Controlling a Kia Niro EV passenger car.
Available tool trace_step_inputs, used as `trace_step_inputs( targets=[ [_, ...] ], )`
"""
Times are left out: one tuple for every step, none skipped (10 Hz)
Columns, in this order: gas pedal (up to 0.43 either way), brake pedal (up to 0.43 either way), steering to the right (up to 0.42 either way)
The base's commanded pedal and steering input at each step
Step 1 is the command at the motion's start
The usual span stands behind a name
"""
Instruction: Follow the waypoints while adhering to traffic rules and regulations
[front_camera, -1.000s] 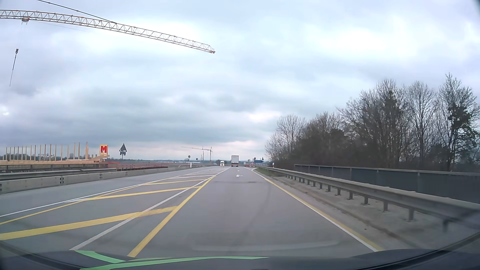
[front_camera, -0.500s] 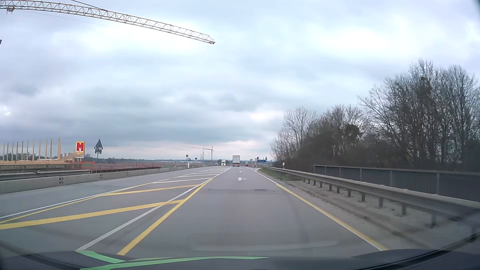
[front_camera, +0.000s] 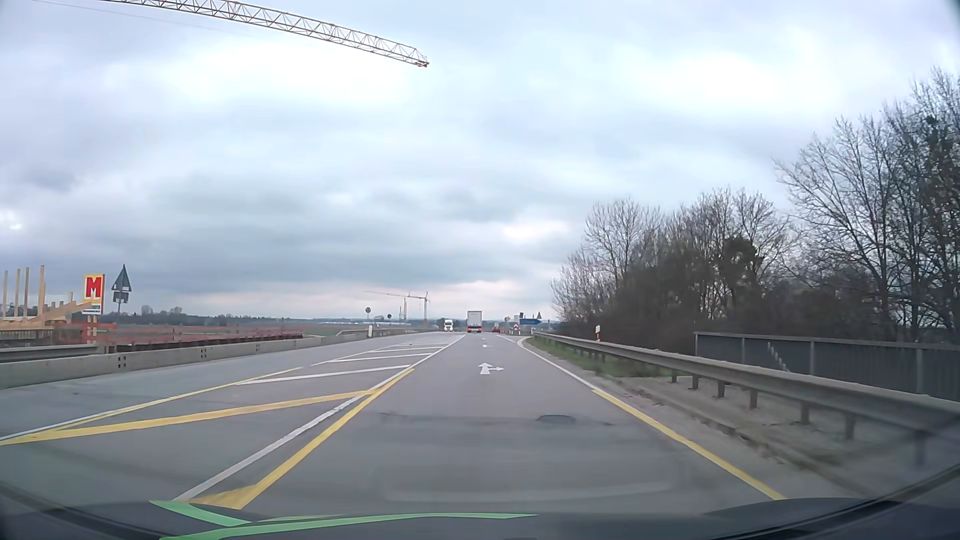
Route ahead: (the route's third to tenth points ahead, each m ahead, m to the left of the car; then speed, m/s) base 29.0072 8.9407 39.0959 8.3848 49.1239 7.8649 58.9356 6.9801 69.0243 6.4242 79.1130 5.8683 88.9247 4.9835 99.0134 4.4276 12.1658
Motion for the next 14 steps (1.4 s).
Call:
trace_step_inputs(
  targets=[
    [0.079,0.0,0.0],
    [0.079,0.0,0.0],
    [0.079,0.0,0.0],
    [0.079,0.0,0.0],
    [0.079,0.0,0.001],
    [0.079,0.0,0.002],
    [0.087,0.0,0.007],
    [0.087,0.0,0.007],
    [0.079,0.0,0.007],
    [0.079,0.0,0.007],
    [0.079,0.0,0.007],
    [0.079,0.0,0.007],
    [0.079,0.0,0.007],
    [0.079,0.0,0.007]
  ],
)
